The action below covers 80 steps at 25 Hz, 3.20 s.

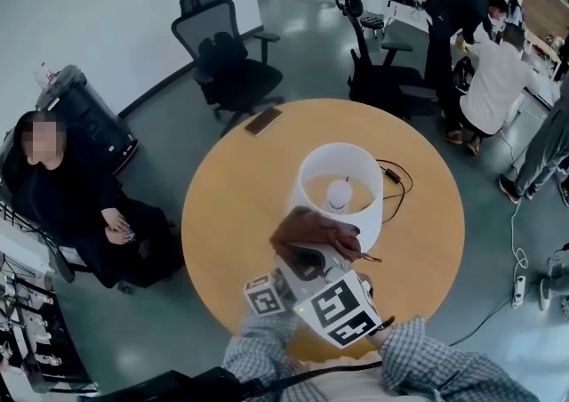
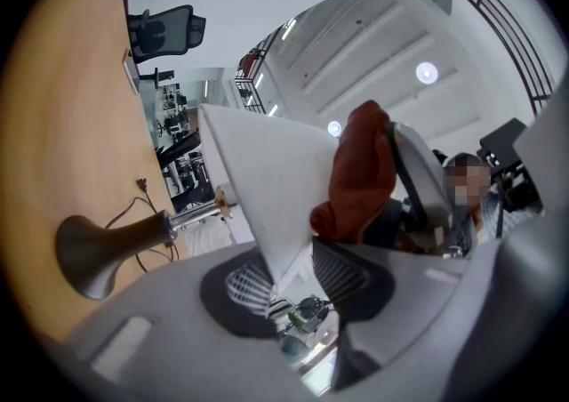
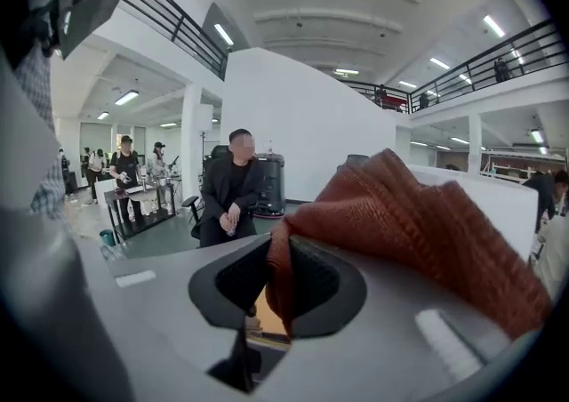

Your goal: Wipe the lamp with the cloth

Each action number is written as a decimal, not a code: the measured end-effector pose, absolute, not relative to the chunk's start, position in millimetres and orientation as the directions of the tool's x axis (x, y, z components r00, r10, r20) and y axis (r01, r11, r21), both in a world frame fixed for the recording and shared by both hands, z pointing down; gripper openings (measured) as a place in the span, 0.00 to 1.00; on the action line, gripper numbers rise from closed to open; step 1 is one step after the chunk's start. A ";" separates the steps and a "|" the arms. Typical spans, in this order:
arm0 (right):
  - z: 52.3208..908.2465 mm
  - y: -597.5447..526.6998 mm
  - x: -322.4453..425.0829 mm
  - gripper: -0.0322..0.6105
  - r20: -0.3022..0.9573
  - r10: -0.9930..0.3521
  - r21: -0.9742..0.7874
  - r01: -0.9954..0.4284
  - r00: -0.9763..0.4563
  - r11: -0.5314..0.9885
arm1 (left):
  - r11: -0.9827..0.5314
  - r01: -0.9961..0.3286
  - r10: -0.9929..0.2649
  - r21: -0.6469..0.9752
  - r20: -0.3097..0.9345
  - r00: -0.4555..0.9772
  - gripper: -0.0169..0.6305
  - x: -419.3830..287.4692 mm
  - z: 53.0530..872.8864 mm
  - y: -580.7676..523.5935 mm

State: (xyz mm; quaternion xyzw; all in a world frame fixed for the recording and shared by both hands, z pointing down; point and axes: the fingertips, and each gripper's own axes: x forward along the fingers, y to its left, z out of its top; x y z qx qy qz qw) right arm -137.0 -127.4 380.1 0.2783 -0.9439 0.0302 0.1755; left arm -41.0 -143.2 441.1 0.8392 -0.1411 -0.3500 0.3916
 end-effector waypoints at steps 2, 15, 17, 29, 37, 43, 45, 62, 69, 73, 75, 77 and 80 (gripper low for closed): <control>365.4 -118.7 -132.1 0.14 0.261 -0.496 -0.001 -0.514 -0.828 0.858 | -0.650 0.041 -0.513 0.759 -0.478 0.714 0.22 -41.3 442.6 -142.2; 282.5 -125.0 56.4 0.14 -0.047 -0.744 -0.115 -0.737 -0.666 0.666 | -0.651 0.046 -0.522 0.758 -0.490 0.698 0.20 -44.4 442.0 -143.0; 294.7 -128.2 83.8 0.14 -0.032 -0.787 -0.134 -0.777 -0.617 0.615 | -0.657 0.048 -0.525 0.752 -0.503 0.687 0.20 -45.9 440.4 -145.2; 471.2 -164.0 100.7 0.14 0.149 -0.755 -0.474 -0.716 -0.638 0.512 | -0.654 0.041 -0.552 0.755 -0.514 0.657 0.17 -45.6 429.9 -160.1; 541.3 -215.1 27.4 0.14 0.174 -0.624 -0.704 -0.540 -0.761 0.462 | -0.645 0.050 -0.568 0.763 -0.522 0.637 0.16 -47.3 422.4 -167.2; 551.4 -247.3 -4.4 0.14 0.152 -0.634 -0.749 -0.507 -0.758 0.426 | -0.651 0.053 -0.563 0.757 -0.528 0.636 0.15 -45.7 414.8 -168.2; 576.8 -246.1 -5.6 0.14 0.240 -0.623 -0.733 -0.560 -0.744 0.386 | -0.647 0.051 -0.573 0.761 -0.529 0.626 0.15 -48.4 414.8 -169.5; 522.6 -249.6 2.2 0.14 0.007 -0.674 -0.801 -0.407 -0.739 0.439 | -0.641 0.051 -0.553 0.765 -0.508 0.661 0.15 -40.5 420.7 -161.8; 598.9 -237.3 -1.4 0.14 0.328 -0.604 -0.717 -0.607 -0.727 0.341 | -0.644 0.059 -0.555 0.762 -0.520 0.650 0.16 -41.6 420.9 -157.6; 616.2 -235.9 -1.0 0.14 0.429 -0.567 -0.676 -0.666 -0.704 0.315 | -0.641 0.048 -0.547 0.766 -0.500 0.671 0.16 -37.8 425.4 -153.3; 616.0 -236.1 4.9 0.14 0.421 -0.571 -0.674 -0.665 -0.705 0.323 | -0.639 0.047 -0.548 0.768 -0.497 0.673 0.17 -37.9 427.4 -152.1; 612.5 -232.4 11.9 0.14 0.408 -0.575 -0.669 -0.661 -0.709 0.341 | -0.639 0.050 -0.546 0.767 -0.498 0.674 0.17 -39.7 429.3 -150.3; 607.6 -221.1 22.5 0.14 0.411 -0.566 -0.638 -0.669 -0.714 0.381 | -0.643 0.055 -0.540 0.764 -0.504 0.674 0.17 -41.2 431.8 -147.5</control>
